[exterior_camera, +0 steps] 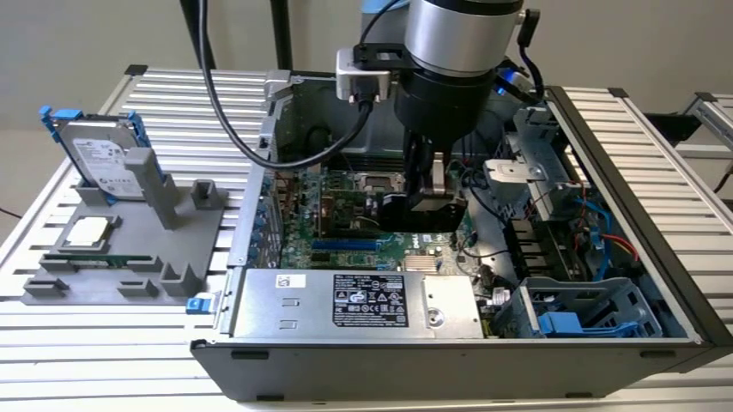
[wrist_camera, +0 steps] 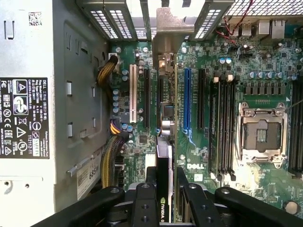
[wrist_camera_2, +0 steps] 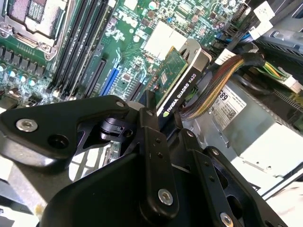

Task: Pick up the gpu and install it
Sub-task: 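Insert the gpu into the slot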

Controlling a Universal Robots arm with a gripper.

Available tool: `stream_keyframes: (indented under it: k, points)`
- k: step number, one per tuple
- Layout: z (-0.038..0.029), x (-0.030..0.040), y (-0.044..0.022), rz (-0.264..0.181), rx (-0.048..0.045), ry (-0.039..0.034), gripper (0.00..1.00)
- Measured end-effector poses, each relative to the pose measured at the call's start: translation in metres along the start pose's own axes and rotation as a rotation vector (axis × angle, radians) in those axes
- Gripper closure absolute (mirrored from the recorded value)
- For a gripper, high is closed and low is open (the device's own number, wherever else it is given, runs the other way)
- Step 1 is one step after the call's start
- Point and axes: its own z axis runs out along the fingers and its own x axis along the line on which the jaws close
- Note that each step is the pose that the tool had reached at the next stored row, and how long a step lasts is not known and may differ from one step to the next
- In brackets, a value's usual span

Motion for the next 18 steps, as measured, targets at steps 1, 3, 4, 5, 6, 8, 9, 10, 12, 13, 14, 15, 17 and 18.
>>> stream_keyframes:
  k: [1, 3, 4, 5, 6, 8, 9, 10, 12, 13, 14, 15, 17, 18]
  points:
    - [0.0004, 0.0000, 0.0000, 0.000, 0.0000, 0.0000, 1.00]
    - [0.0012, 0.0000, 0.0000, 0.000, 0.0000, 0.0001, 1.00]
    - [0.0016, 0.0000, 0.0000, 0.000, 0.0000, 0.0002, 1.00]
    - [0.0021, 0.0000, 0.0000, 0.000, 0.0000, 0.0001, 1.00]
    - [0.0026, -0.0001, 0.0000, 0.000, 0.0000, 0.0001, 1.00]
    - [0.0037, -0.0001, 0.0000, 0.000, 0.0000, 0.0003, 1.00]
    - [0.0042, -0.0001, 0.0000, 0.000, 0.0000, 0.0004, 1.00]
    - [0.0047, -0.0001, 0.0000, 0.000, 0.0000, 0.0004, 1.00]
    - [0.0058, -0.0002, 0.0000, 0.000, 0.0000, 0.0004, 1.00]
    - [0.0064, -0.0002, 0.0000, 0.000, 0.0000, 0.0005, 1.00]
    - [0.0069, -0.0002, 0.0000, 0.000, 0.0000, 0.0005, 1.00]
    - [0.0073, -0.0002, 0.0000, 0.000, 0.0000, 0.0006, 1.00]
    - [0.0077, -0.0002, 0.0000, 0.000, -0.0001, 0.0007, 1.00]
    - [0.0078, -0.0002, 0.0000, 0.000, 0.0000, 0.0005, 1.00]
